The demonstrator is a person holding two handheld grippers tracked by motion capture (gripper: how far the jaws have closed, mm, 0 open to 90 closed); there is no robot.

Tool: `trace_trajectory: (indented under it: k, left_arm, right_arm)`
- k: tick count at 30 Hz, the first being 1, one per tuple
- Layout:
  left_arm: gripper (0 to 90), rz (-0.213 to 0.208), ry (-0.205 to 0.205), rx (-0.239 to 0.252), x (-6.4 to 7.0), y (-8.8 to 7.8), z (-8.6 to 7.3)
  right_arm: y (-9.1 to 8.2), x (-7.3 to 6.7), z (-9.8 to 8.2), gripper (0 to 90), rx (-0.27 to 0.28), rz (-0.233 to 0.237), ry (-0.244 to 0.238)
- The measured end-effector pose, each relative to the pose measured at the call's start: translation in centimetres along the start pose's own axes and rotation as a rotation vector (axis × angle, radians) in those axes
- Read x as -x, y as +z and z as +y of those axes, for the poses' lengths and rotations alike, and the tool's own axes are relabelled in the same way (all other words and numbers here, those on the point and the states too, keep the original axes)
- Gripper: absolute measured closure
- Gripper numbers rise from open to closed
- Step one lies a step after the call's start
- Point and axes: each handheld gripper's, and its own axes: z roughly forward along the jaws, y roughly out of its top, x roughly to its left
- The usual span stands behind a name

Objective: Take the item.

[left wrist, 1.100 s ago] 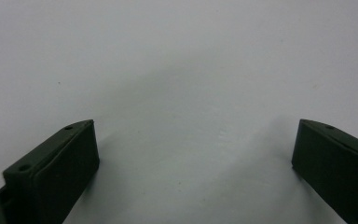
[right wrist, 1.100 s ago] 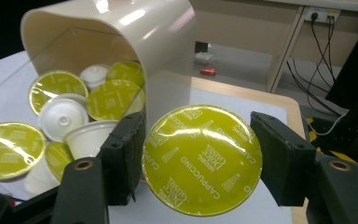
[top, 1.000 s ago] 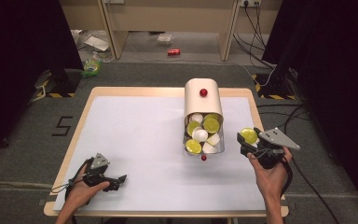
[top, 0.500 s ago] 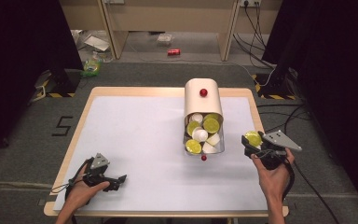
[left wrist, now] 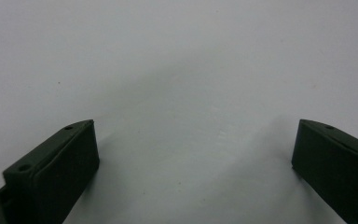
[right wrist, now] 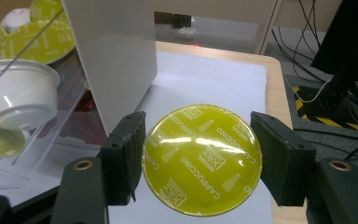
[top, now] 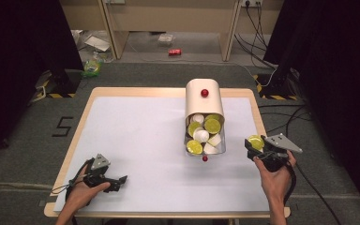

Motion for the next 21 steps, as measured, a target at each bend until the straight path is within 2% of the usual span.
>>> trace_trajectory:
  k: [21]
  left_arm:
    - [0.0,0.0,0.001,-0.001,0.0,0.0,0.0]
  right_arm:
    - [1.7,0.4,-1.9,38.3,-0.072,-0.006,0.005]
